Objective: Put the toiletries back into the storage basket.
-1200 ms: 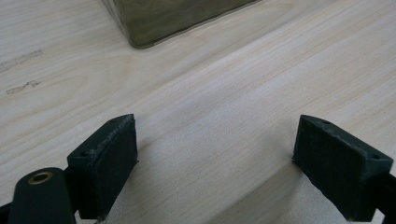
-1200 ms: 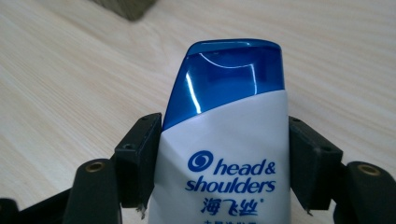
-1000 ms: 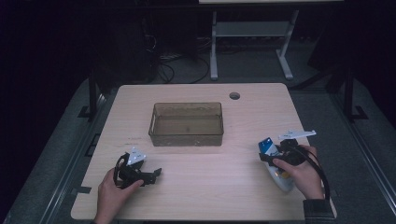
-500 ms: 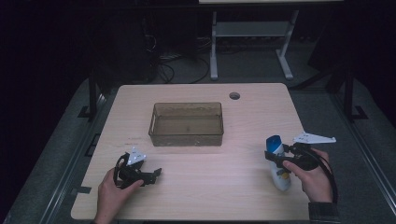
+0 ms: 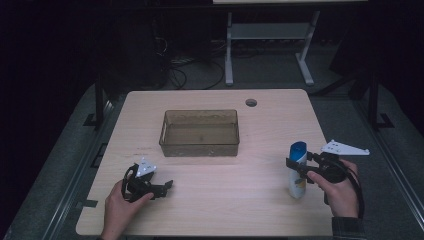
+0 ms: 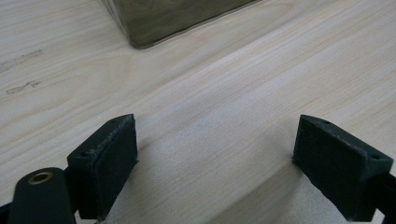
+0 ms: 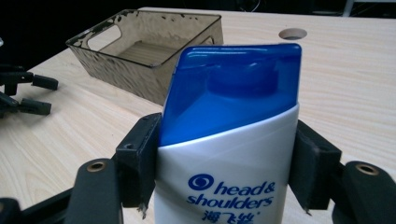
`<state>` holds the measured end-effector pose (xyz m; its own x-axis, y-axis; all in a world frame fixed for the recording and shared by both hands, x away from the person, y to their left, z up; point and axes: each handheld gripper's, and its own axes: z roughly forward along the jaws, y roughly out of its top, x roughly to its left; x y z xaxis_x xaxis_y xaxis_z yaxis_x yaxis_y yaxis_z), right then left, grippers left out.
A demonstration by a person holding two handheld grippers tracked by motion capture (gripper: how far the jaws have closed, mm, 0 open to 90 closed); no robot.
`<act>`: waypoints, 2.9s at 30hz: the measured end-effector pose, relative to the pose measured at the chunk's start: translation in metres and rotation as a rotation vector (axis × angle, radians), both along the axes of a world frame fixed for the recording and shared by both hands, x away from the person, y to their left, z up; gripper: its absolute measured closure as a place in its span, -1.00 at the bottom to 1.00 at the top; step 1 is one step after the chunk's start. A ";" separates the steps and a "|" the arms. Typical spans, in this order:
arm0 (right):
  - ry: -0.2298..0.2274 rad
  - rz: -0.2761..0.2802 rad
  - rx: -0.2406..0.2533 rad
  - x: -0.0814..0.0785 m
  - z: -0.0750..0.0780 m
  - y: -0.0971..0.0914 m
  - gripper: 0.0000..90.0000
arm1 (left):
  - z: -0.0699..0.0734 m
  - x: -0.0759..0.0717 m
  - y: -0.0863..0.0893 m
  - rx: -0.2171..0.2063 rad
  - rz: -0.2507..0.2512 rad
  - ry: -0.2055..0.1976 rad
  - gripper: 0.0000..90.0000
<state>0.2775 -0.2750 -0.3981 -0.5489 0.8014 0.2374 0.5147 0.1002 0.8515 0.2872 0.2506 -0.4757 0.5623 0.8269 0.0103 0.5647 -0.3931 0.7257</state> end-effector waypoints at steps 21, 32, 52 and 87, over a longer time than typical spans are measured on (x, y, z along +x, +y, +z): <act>-0.083 0.009 0.051 0.018 0.023 0.018 -0.23 | 0.000 0.000 0.000 0.001 0.000 0.001 -0.72; -0.117 0.019 0.087 0.032 0.034 0.029 -0.23 | 0.000 0.000 0.000 -0.001 0.001 0.000 -0.72; -0.139 0.043 0.116 0.056 0.046 0.050 -0.23 | 0.000 0.000 0.000 0.001 0.000 0.003 -0.72; -0.180 0.110 0.124 0.106 0.073 0.108 -0.23 | 0.000 0.000 0.000 0.000 0.001 0.001 -0.72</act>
